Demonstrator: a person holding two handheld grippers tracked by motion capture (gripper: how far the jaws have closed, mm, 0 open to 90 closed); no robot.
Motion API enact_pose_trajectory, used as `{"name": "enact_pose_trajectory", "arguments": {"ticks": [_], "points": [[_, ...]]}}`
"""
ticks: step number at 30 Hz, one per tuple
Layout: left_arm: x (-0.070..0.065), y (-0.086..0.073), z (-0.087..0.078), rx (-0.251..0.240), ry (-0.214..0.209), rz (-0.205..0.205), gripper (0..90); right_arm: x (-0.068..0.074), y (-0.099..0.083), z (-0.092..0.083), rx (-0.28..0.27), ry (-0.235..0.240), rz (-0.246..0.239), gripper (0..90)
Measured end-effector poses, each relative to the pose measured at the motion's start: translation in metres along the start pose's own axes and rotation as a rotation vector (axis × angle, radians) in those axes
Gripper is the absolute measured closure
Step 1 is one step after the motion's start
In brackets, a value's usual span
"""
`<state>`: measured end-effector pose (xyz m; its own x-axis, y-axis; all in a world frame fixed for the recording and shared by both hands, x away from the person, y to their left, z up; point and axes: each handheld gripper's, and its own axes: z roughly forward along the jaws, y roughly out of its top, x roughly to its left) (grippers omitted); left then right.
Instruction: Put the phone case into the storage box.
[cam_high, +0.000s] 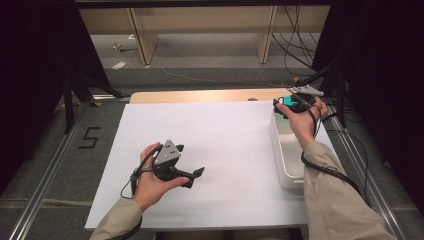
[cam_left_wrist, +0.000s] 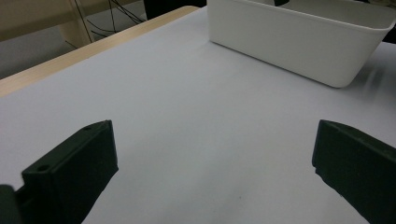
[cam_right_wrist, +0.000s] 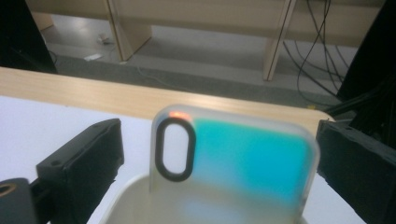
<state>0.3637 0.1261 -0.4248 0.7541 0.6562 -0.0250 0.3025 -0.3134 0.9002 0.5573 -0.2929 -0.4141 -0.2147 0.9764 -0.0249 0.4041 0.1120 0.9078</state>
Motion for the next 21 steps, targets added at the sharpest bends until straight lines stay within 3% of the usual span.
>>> {"name": "enact_pose_trajectory", "arguments": {"ticks": [9, 21], "points": [[0.0, 0.0, -0.001, -0.002, 0.004, 0.001, 0.0, -0.001, 0.008, -0.008, -0.061, -0.01, 0.004, 2.7], [0.001, 0.0, -0.001, 0.001, 0.004, -0.004, 0.0, -0.001, 0.008, -0.022, -0.065, 0.01, 0.006, 3.6]]}}
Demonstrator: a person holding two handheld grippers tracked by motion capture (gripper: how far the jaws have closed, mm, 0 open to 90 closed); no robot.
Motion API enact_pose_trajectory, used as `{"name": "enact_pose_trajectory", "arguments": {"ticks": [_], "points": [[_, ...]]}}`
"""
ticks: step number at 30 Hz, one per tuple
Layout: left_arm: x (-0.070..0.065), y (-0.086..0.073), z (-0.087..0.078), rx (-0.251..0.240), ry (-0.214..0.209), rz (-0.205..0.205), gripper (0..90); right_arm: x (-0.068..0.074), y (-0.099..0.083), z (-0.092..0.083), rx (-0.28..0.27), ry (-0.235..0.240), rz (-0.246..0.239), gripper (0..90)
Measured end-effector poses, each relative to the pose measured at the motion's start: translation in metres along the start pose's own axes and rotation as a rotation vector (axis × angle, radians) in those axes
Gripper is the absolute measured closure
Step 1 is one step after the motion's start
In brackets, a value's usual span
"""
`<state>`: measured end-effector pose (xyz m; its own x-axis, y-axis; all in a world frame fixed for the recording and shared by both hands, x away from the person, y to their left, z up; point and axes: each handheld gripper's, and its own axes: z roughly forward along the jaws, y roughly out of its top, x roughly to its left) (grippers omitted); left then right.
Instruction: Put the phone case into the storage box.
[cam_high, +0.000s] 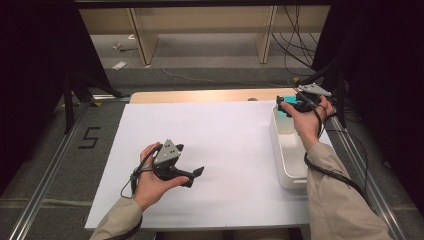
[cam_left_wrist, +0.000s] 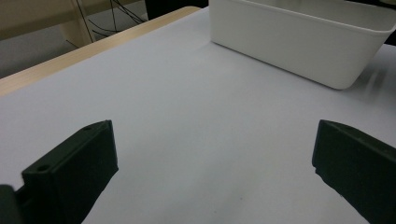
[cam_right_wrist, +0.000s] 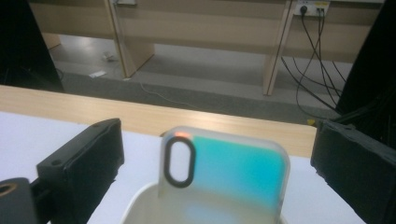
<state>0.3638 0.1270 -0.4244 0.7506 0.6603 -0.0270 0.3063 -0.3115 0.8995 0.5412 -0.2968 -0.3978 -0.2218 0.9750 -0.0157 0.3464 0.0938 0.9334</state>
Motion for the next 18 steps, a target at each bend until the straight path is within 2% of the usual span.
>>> {"name": "enact_pose_trajectory", "arguments": {"ticks": [12, 18], "points": [[0.0, 0.001, -0.001, -0.007, 0.003, -0.002, 0.0, 0.017, 0.002, -0.018, -0.005, 0.039, -0.048, 3.8], [0.0, 0.001, 0.0, -0.006, 0.003, -0.005, 0.0, 0.026, 0.001, -0.027, -0.002, 0.082, -0.062, 4.1]]}}
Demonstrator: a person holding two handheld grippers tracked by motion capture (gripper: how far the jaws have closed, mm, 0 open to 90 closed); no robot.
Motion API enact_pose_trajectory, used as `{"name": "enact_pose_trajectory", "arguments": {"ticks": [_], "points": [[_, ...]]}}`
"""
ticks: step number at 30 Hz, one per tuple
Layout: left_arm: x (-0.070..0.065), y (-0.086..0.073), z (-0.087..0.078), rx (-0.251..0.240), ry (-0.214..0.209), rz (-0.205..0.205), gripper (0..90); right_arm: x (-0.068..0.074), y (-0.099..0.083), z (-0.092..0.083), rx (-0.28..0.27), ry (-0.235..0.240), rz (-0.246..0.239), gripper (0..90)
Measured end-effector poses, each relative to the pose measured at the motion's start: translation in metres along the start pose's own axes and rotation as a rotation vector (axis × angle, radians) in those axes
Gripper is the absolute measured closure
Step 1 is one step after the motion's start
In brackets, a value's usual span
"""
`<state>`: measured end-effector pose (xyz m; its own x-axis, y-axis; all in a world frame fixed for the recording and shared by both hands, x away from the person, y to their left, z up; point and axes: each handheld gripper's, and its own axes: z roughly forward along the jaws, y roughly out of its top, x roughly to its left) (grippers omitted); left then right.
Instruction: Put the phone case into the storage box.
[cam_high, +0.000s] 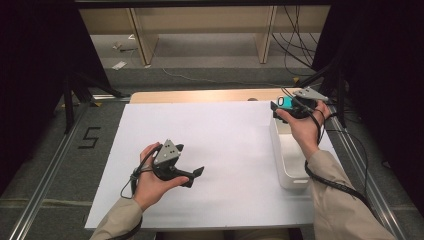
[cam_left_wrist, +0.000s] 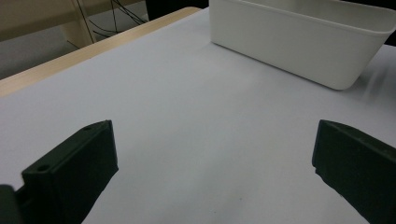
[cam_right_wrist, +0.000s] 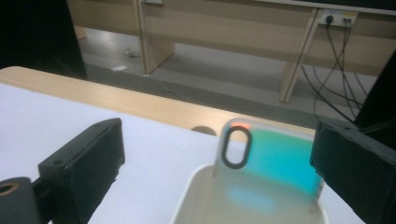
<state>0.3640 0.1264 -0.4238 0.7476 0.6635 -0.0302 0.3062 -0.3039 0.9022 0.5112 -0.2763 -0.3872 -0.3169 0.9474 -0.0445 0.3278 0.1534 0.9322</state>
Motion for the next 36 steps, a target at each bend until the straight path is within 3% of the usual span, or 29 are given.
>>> {"name": "enact_pose_trajectory", "arguments": {"ticks": [12, 36], "points": [[0.001, 0.0, -0.001, 0.002, 0.005, -0.005, 0.0, 0.01, -0.004, -0.021, 0.017, 0.121, -0.002, 4.0], [0.0, 0.001, -0.002, -0.002, 0.004, -0.003, 0.0, 0.034, -0.011, -0.052, 0.004, 0.271, -0.042, 5.1]]}}
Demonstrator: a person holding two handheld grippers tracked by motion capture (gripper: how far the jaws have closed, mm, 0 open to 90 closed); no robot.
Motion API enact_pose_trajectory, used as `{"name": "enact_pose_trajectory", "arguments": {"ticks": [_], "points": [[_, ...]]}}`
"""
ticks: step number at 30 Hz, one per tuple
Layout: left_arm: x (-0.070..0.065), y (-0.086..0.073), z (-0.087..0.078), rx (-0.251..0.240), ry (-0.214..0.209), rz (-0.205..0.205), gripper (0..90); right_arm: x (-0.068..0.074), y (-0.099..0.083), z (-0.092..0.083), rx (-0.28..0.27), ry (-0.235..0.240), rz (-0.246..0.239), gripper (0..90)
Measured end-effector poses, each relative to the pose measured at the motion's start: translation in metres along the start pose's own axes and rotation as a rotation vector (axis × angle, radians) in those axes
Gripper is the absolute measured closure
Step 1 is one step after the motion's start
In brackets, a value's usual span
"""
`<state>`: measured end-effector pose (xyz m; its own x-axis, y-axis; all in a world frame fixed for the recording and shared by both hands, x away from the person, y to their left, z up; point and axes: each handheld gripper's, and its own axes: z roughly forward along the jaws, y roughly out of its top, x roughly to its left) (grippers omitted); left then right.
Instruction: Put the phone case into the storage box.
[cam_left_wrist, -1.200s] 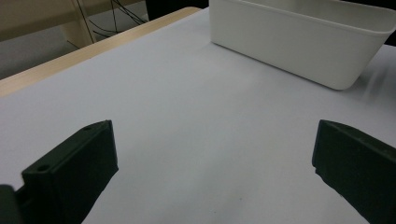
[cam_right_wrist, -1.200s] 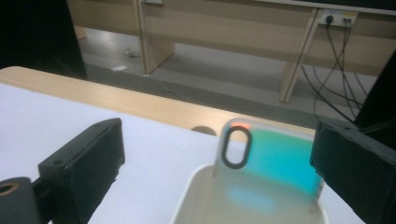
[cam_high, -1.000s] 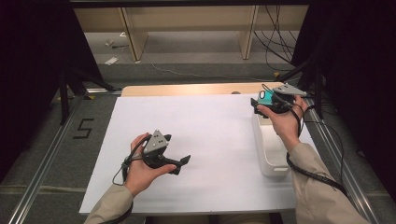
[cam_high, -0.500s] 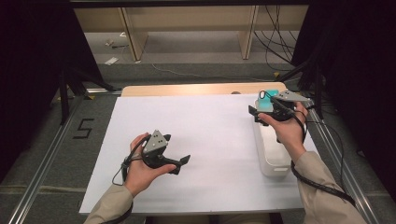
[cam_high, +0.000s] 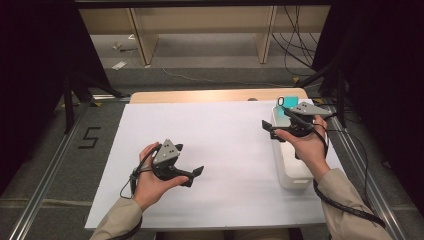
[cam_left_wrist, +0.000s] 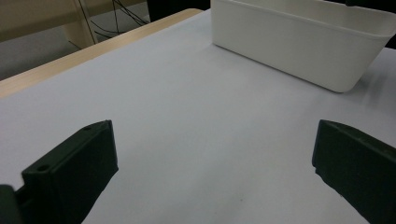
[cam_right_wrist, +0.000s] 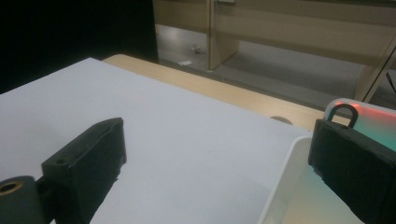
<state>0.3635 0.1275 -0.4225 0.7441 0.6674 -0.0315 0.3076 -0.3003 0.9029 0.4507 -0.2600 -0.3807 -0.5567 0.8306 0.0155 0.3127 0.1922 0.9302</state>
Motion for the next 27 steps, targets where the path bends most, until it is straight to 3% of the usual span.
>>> {"name": "enact_pose_trajectory", "arguments": {"ticks": [27], "points": [[0.002, 0.0, -0.002, -0.005, 0.002, -0.003, 0.0, 0.024, -0.004, -0.016, 0.002, 0.116, -0.038, 6.5]]}}
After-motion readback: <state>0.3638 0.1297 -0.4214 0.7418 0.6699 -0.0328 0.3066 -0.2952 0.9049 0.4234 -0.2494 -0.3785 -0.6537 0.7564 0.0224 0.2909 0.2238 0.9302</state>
